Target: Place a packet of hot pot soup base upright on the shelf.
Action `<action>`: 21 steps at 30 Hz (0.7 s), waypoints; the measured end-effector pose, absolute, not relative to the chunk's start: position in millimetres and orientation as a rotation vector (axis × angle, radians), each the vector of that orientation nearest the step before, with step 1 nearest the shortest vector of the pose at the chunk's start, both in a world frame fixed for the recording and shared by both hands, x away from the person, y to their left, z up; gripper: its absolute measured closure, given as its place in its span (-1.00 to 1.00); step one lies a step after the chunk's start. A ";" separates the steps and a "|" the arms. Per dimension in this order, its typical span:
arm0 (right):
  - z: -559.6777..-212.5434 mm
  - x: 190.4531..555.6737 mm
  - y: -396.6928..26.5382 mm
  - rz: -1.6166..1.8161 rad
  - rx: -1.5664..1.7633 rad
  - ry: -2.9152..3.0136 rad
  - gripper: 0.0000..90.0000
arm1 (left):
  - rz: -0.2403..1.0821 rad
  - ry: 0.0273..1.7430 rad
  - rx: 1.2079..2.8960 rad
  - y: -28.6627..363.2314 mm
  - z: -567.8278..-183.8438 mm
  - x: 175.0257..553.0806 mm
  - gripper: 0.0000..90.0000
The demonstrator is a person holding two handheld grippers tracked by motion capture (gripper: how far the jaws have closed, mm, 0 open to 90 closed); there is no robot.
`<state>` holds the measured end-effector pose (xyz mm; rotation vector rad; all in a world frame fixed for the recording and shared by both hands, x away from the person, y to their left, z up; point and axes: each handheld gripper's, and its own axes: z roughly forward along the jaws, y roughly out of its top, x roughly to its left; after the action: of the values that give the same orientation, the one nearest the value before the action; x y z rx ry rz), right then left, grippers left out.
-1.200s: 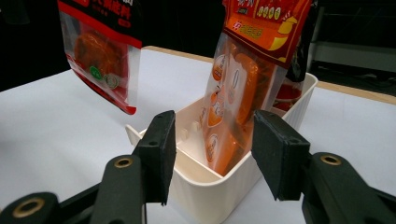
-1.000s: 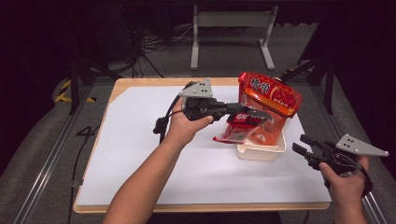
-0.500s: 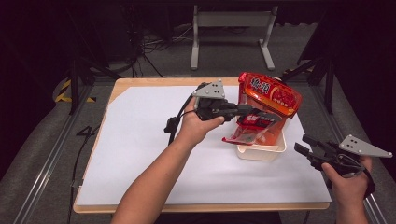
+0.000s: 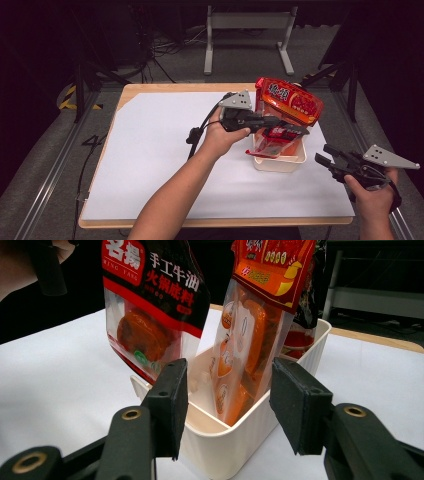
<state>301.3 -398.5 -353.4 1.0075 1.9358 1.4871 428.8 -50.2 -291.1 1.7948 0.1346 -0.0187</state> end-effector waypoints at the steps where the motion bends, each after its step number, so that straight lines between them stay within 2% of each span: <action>1: -353.5 301.3 -398.5 1.488 1.008 1.936 0.11 | -0.024 0.135 1.795 -52.2 -292.4 428.6 1.00; 21: -353.4 300.1 -402.0 1.496 1.008 1.926 0.10 | -0.059 0.125 1.775 -76.6 -313.0 434.9 1.00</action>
<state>300.1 -402.0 -353.4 1.0081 1.9260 1.4962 434.9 -76.6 -313.0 1.7753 0.1253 -0.0594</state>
